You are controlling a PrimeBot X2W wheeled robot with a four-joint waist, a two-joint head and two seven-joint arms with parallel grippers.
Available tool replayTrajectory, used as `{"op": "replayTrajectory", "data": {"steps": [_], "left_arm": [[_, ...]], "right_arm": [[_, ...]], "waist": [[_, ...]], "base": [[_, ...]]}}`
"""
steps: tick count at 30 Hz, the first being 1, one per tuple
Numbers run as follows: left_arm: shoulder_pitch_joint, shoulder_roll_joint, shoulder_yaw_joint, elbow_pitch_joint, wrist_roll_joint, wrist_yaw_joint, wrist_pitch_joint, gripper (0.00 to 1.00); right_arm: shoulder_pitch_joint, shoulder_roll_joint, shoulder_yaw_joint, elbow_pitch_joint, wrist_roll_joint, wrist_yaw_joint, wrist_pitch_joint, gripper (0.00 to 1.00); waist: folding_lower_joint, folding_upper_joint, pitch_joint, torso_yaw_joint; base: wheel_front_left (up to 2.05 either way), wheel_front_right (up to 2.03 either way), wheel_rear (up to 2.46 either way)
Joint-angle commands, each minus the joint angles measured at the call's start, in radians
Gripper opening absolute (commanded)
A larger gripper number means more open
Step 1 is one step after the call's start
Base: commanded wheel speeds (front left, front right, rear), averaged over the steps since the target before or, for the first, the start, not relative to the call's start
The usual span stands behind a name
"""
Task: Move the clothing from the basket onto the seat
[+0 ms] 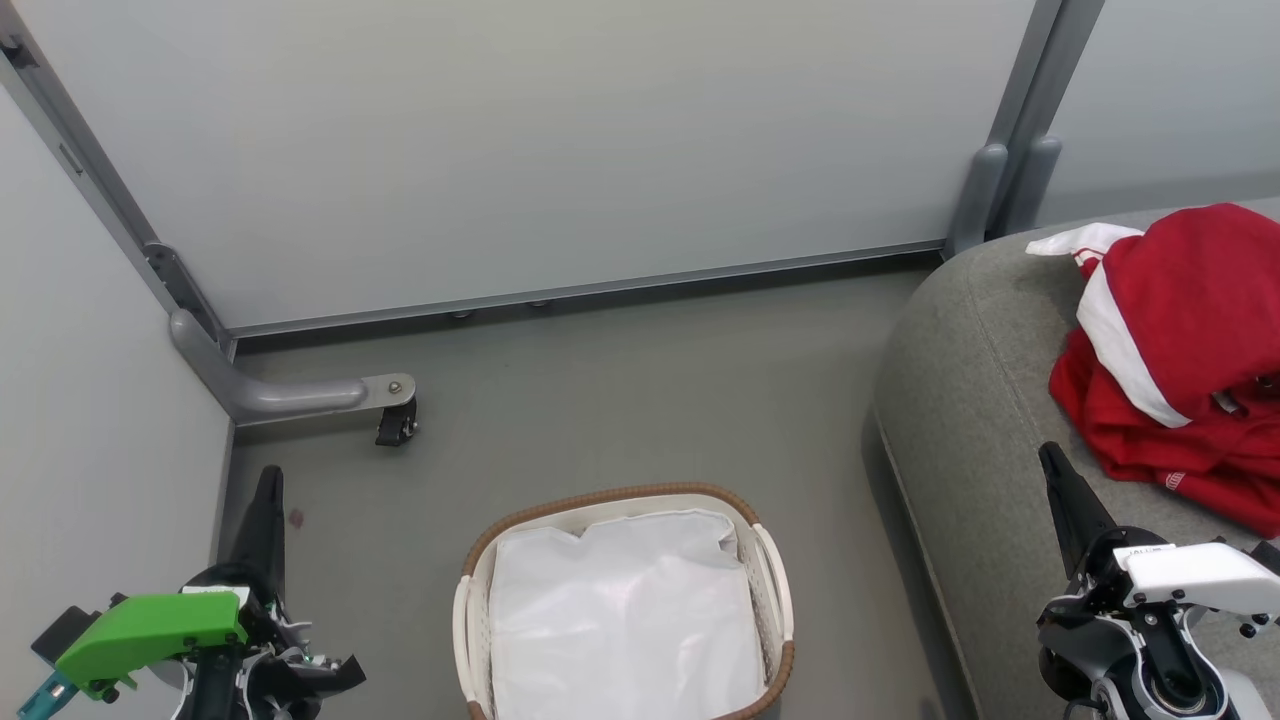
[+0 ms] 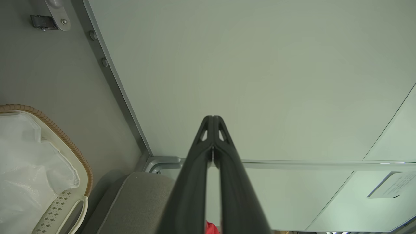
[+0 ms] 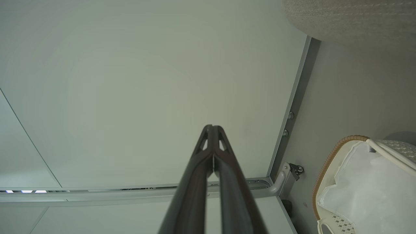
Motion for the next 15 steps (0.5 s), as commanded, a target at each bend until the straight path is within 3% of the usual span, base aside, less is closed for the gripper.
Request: {"op": "replayTrajectory", "data": {"steps": [1,15], "left_arm": [[-0.011,0.006,0.002,-0.001,-0.003,-0.006,0.003,0.0],[-0.011,0.006,0.002,-0.001,-0.003,-0.006,0.003,0.0]], "right_arm": [[0.01,-0.006,-0.002,-0.003,0.003,0.0,0.003,0.0],[0.01,-0.006,-0.002,-0.003,0.003,0.0,0.003,0.0]], "waist": [[0.0,-0.0001,0.0,0.0],[0.0,-0.0001,0.0,0.0]], "base": [[0.0,0.0,0.0],[0.0,0.0,0.0]]}}
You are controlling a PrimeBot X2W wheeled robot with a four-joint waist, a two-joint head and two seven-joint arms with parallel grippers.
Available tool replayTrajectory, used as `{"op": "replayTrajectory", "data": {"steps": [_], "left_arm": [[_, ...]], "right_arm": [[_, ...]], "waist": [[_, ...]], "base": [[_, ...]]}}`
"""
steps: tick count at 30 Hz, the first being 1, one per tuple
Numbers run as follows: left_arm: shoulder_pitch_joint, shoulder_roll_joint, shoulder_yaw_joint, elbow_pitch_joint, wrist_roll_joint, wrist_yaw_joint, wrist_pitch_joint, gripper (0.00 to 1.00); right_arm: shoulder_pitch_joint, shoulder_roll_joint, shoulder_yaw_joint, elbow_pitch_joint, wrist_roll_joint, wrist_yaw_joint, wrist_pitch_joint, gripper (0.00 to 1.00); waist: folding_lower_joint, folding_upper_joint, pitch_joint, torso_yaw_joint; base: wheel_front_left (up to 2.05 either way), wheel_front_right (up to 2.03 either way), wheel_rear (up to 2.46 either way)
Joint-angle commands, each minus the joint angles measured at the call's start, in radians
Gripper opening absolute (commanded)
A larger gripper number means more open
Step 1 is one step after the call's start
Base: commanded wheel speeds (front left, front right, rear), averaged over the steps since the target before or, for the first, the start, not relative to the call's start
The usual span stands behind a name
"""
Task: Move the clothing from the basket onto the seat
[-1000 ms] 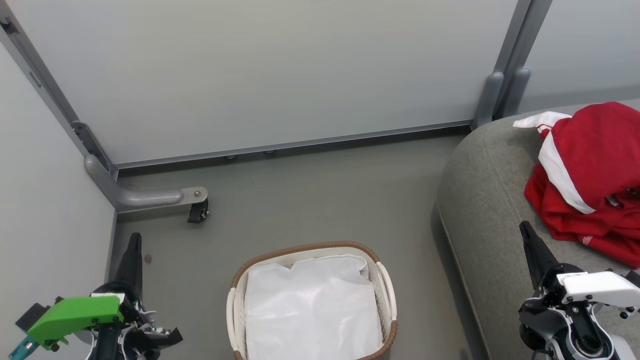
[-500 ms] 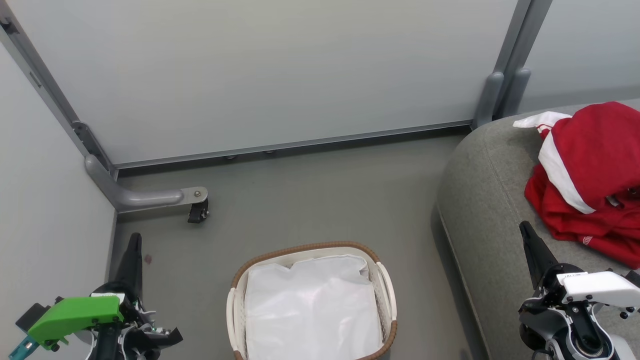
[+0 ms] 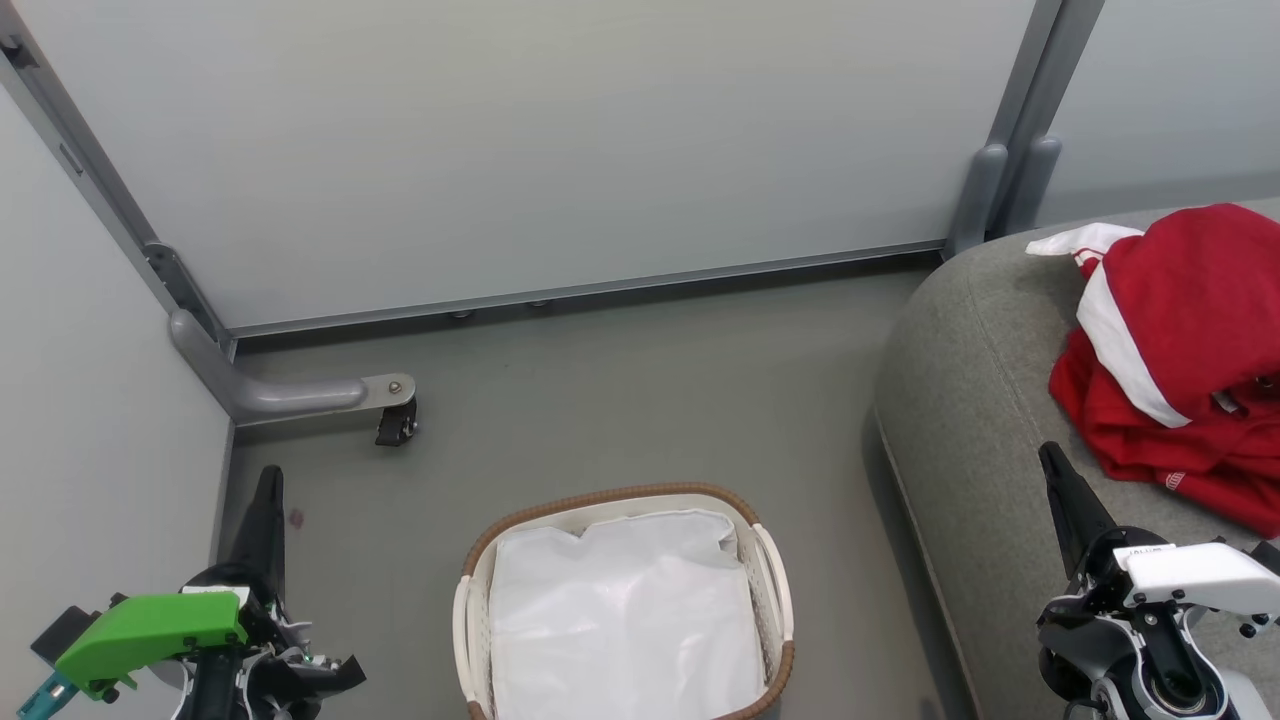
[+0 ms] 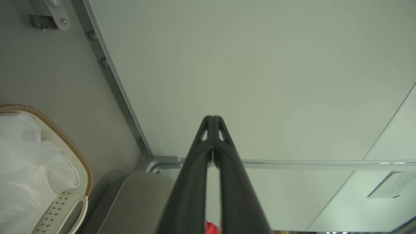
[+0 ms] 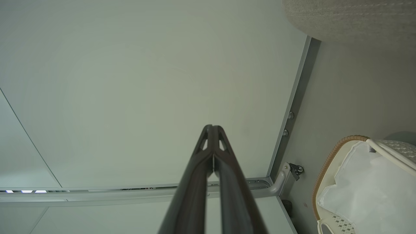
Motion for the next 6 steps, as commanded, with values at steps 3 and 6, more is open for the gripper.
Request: {"op": "replayTrajectory", "data": {"steps": [3,6], "left_arm": [[-0.011,0.006,0.002,-0.001,-0.003,-0.005,0.003,0.0],[-0.011,0.006,0.002,-0.001,-0.003,-0.005,0.003,0.0]], "right_arm": [[0.01,-0.006,-0.002,-0.003,0.003,0.0,0.003,0.0],[0.01,-0.006,-0.002,-0.003,0.003,0.0,0.003,0.0]], "waist": [[0.0,0.0,0.0,0.0],[0.0,0.0,0.0,0.0]], "base": [[0.0,0.0,0.0],[0.0,0.0,0.0]]}}
